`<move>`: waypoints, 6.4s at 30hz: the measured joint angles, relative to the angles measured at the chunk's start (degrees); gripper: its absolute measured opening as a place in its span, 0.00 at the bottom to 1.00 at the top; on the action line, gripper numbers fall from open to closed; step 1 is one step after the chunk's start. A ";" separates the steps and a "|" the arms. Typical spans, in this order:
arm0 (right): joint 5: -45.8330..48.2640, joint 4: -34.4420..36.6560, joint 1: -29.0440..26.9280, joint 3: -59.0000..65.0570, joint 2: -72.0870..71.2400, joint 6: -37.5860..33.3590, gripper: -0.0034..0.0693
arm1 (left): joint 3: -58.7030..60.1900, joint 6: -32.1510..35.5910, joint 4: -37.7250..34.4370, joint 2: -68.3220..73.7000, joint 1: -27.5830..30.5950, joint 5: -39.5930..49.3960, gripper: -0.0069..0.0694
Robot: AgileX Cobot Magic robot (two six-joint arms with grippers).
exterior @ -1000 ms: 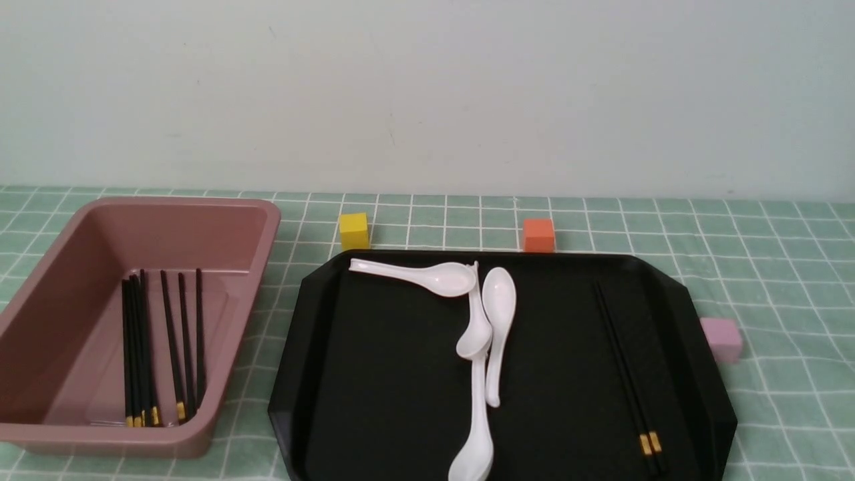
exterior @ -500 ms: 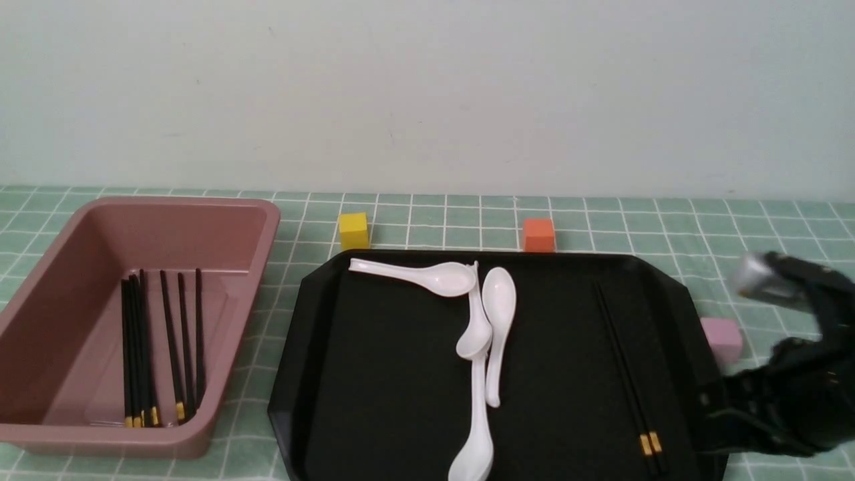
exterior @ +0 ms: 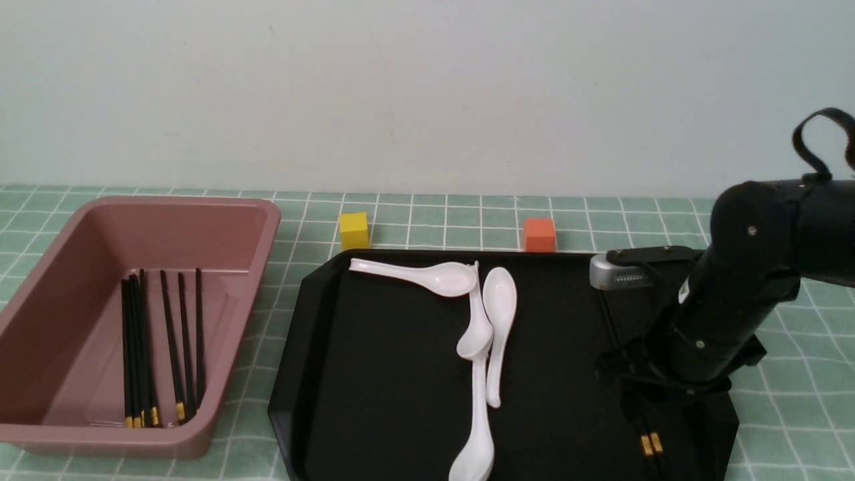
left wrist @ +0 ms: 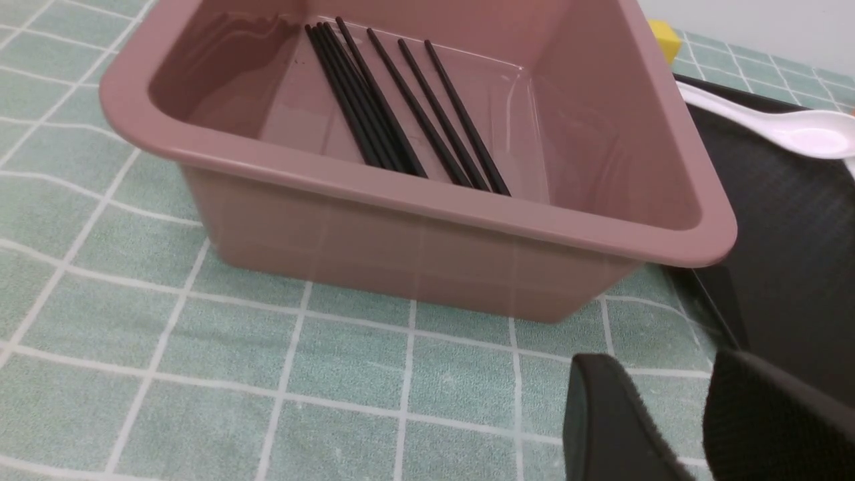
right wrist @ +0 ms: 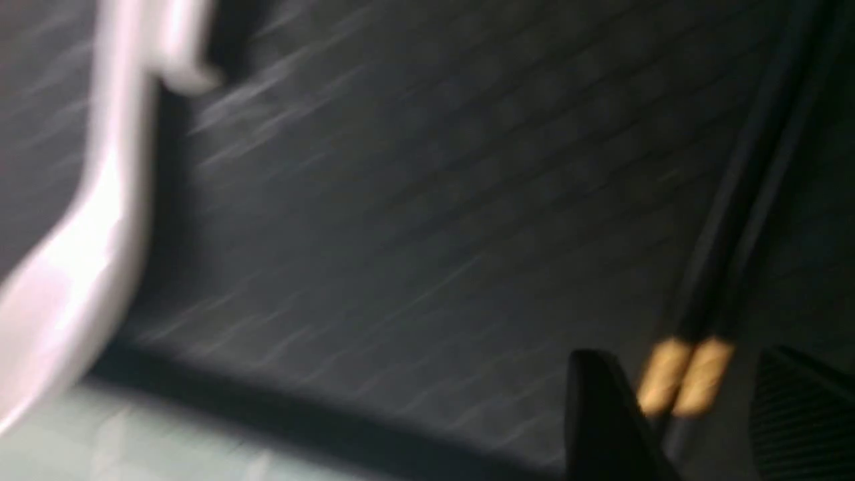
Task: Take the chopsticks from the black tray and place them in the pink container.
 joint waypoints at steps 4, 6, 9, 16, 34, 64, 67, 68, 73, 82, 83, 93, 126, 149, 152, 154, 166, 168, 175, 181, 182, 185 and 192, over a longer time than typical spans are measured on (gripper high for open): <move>-1.45 -4.18 0.45 -0.22 1.44 5.14 0.50 | 0.00 0.00 0.00 0.00 0.00 0.00 0.40; -2.38 -5.02 0.45 -0.22 2.38 6.05 0.50 | 0.00 0.00 0.00 0.00 0.00 0.00 0.40; -3.00 -5.05 0.45 -0.22 3.59 6.43 0.50 | 0.00 0.00 0.00 0.00 0.00 0.00 0.40; -3.44 -5.28 0.45 -0.90 6.93 6.81 0.49 | 0.00 0.00 0.00 0.00 0.00 0.00 0.40; 7.82 -2.06 0.45 -5.03 1.62 6.74 0.24 | 0.00 -0.05 0.00 0.00 0.00 0.00 0.40; -55.28 35.44 39.21 -35.05 24.36 -9.76 0.24 | 0.00 -0.05 0.00 0.00 0.00 0.00 0.40; -56.21 35.65 39.67 -35.05 25.95 -9.76 0.26 | 0.00 -0.05 0.00 0.00 0.00 0.00 0.40; -56.21 35.72 39.67 -35.05 26.59 -9.82 0.28 | 0.00 -0.05 0.00 0.00 0.00 0.00 0.40; -52.76 35.67 39.06 -35.10 26.80 -11.62 0.40 | 0.00 -0.05 0.00 0.00 0.00 0.00 0.40; -37.89 34.88 36.00 -35.15 25.49 -15.57 0.44 | 0.00 -0.05 0.00 0.00 0.00 0.00 0.40; -34.11 34.35 34.82 -35.15 23.83 -15.69 0.41 | 0.00 -0.05 0.00 0.00 0.00 0.00 0.40; -5.08 22.58 27.32 -35.15 6.69 -15.76 0.17 | 0.00 -0.05 0.00 0.00 0.00 0.00 0.40; 4.51 -14.22 23.12 9.55 -69.76 -3.98 0.05 | 0.00 -0.11 0.00 0.00 0.00 0.00 0.40; -39.98 -14.48 23.12 47.02 -81.55 0.15 0.07 | 0.00 -0.11 0.00 0.00 0.00 0.00 0.40; -39.98 -14.48 23.12 47.20 -81.55 0.15 0.07 | 0.00 -0.11 0.00 0.00 0.00 0.00 0.40; -39.98 -14.48 23.12 47.20 -81.55 0.15 0.07 | 0.00 -0.11 0.00 0.00 0.00 0.00 0.40; -40.10 -14.20 23.12 47.44 -81.55 0.34 0.08 | 0.00 -0.17 0.00 0.00 0.00 0.00 0.40; -40.15 -13.02 23.12 48.00 -81.86 0.34 0.08 | 0.00 -0.17 0.00 0.00 0.00 0.00 0.40; -40.24 -5.73 15.45 52.99 -86.95 -1.65 0.09 | 0.00 -0.17 0.00 0.00 0.00 0.00 0.40; -40.14 -1.96 0.90 59.47 -92.46 -2.00 0.10 | 0.00 -0.17 0.00 0.00 0.00 0.00 0.40; -40.01 -1.83 -1.52 60.38 -93.21 -2.00 0.10 | 0.00 -0.17 0.00 0.00 0.00 0.00 0.40; -40.01 -1.71 -7.43 64.02 -96.25 -2.04 0.10 | 0.00 -0.17 0.00 0.00 0.00 0.00 0.40; -33.11 -3.90 -14.36 65.57 -102.40 -2.04 0.11 | 0.00 -0.17 0.00 0.00 0.00 0.00 0.40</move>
